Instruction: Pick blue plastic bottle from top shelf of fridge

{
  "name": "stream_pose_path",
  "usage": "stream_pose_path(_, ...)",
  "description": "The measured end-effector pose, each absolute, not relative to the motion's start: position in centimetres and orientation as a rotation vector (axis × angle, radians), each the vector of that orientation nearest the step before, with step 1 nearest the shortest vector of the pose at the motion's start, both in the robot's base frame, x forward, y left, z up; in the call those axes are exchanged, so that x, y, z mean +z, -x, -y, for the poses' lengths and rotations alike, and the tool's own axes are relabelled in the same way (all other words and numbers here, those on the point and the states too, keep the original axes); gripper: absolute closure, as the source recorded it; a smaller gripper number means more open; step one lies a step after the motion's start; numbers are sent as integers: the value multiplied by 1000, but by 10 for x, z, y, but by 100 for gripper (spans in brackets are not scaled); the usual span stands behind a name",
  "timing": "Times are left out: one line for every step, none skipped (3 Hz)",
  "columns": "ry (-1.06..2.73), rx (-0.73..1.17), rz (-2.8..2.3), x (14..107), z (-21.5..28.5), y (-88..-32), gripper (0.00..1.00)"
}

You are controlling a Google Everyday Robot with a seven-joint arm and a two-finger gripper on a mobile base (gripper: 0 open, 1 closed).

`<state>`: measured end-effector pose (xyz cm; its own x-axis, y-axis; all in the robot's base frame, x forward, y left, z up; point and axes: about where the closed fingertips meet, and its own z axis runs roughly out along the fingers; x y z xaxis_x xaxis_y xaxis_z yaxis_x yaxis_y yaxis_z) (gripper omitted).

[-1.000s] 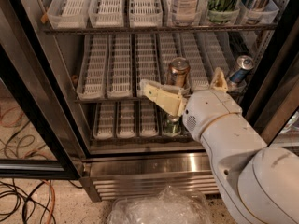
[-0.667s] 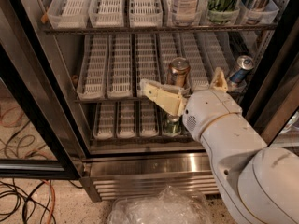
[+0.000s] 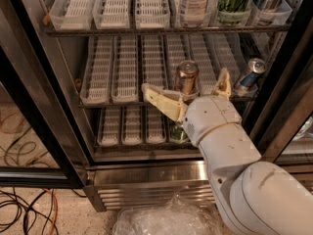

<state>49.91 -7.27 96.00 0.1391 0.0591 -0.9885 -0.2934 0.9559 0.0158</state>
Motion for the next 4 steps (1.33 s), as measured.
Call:
stream_pose_path(231, 224, -1354, 976, 64, -498, 0)
stream_pose_path(232, 224, -1354, 976, 64, -498, 0)
stream_pose_path(276, 182, -1347, 990, 68, -494, 0)
stream_pose_path(356, 126, -1363, 1020, 77, -490, 0)
